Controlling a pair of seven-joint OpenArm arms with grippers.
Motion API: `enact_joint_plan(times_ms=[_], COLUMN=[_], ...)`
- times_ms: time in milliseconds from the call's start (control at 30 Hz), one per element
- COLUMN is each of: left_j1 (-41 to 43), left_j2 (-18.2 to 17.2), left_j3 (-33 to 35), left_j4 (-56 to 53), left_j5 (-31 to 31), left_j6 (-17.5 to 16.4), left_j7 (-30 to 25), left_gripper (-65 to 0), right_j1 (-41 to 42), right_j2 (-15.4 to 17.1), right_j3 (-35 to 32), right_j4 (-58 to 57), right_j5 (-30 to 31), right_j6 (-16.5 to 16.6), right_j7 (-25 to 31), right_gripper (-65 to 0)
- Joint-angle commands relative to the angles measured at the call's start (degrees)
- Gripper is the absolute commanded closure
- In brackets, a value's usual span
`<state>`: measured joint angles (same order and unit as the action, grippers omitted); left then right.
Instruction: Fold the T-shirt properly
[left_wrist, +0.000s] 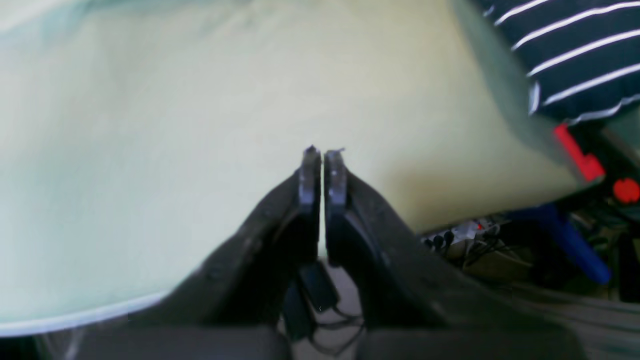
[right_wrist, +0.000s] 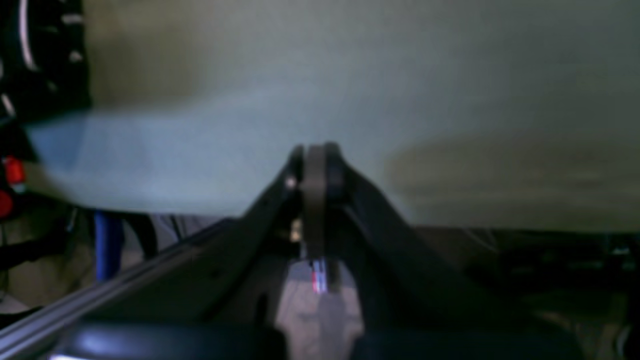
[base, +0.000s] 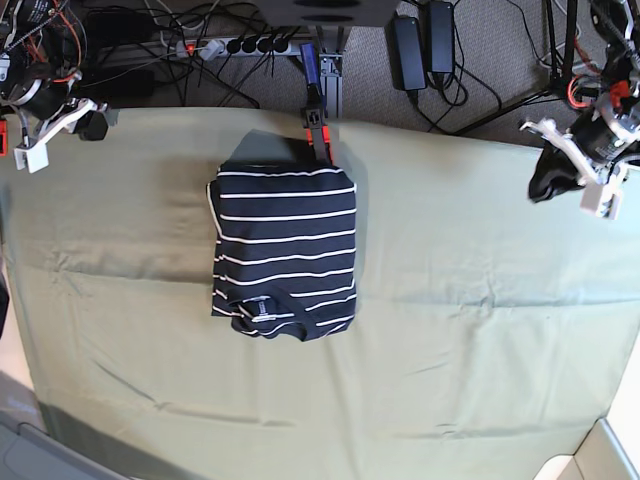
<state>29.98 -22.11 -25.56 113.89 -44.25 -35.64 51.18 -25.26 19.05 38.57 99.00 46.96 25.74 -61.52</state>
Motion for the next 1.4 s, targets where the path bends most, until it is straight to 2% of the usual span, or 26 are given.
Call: enact_joint_plan(times_ms=[0, 167, 367, 600, 833, 1000, 1167, 1233, 1367], left_j1=[1.68, 8.70, 14.34, 15.13, 14.60, 13.88, 10.45, 8.48, 3.93], left_j2=[-0.74, 0.37, 4.22, 5.01, 4.98, 4.98, 4.96, 4.94, 4.96], left_j3=[-1.07, -2.32, -2.25, 0.11, 4.50, 8.13, 14.78, 17.66, 22.49], left_j4=[0.92, 0.90, -1.49, -13.51, -25.53, -31.43, -37.92, -41.18, -48.52], left_j5=[-0.94, 0.90, 2.93, 3.08, 8.02, 10.97, 19.19, 21.35, 24.02], left_j6=[-1.29, -1.31, -1.31, -1.29, -0.70, 2.36, 7.74, 8.61, 11.50], left_j7=[-0.92, -0.98, -1.14, -0.76, -1.16, -3.34, -3.26, -3.13, -2.89], left_gripper=[-1.5, -1.5, -1.5, -1.5, -1.5, -1.5, -1.5, -1.5, -1.5], right_j1=[-0.85, -5.11, -10.49, -15.41, -16.20, -15.87, -13.38, -10.99, -5.62], right_j2=[0.92, 0.76, 0.50, -1.46, -2.08, -2.05, -2.03, -2.03, -2.08], right_j3=[0.48, 0.46, 0.42, 0.26, -0.17, -3.13, -8.48, -10.58, -14.58], right_j4=[0.94, 0.94, 0.66, -2.99, -9.29, -16.74, -27.10, -31.30, -38.27], right_j5=[1.07, 1.07, 1.03, 0.83, -0.79, -6.29, -11.96, -14.12, -17.14], right_j6=[4.94, 4.94, 4.94, 4.94, 4.90, 4.07, 3.37, 2.32, -1.77], right_j7=[1.03, 1.05, 1.07, 1.07, 1.55, 3.34, 5.20, 5.16, 5.16], right_gripper=[0.0, 0.0, 0.0, 0.0, 0.0, 0.0, 0.0, 0.0, 0.0])
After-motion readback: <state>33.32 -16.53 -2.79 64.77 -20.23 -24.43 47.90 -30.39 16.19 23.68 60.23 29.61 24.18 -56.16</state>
